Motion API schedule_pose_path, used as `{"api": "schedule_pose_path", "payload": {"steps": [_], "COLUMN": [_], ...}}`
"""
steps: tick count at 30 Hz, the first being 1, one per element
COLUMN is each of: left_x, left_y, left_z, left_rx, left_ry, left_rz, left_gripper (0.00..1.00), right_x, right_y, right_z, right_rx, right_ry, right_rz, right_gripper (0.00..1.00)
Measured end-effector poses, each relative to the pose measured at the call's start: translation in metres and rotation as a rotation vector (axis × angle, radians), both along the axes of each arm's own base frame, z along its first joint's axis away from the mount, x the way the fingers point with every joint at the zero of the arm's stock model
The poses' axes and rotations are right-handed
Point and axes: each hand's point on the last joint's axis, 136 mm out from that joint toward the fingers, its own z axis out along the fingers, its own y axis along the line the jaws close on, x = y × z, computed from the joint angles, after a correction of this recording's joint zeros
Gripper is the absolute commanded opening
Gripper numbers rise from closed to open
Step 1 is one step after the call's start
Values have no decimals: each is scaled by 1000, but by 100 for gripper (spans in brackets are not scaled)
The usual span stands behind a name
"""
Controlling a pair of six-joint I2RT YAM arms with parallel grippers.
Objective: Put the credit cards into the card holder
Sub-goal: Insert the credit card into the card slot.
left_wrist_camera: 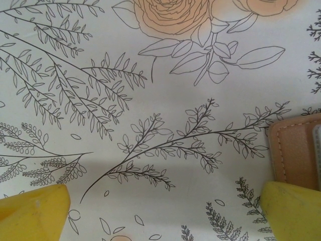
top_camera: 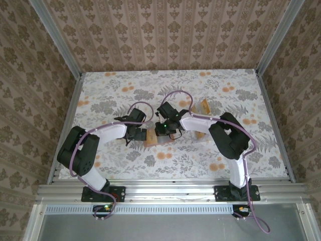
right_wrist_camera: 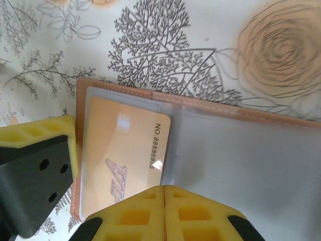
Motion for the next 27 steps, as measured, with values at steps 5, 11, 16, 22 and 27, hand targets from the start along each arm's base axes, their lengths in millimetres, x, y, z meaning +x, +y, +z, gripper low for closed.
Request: {"api": "schedule_pose_path", "payload": {"steps": [5,11,16,22,27], "left_x": [3,4,4,4,5], "left_y": [5,9,9,8,8], "left_z": [2,2,1,0,0], "left_rx": [-9,-6,-7,-10,-11], "left_ry": [-1,-3,-5,-7,-8], "left_rz": [16,29,29,29,28], "left_gripper": [100,100,100,100,100], "right_x": [9,9,4,-6,-9], "right_y": [-7,-7,-4,3,11], "right_z": [18,16,6,-12,-14], "right_rx": [21,23,13,-1,5], "right_ry": [-32,-24,-5,35,45], "right_rz": [-25,-27,-13,3,11], "right_gripper": [7,7,7,7,7]}}
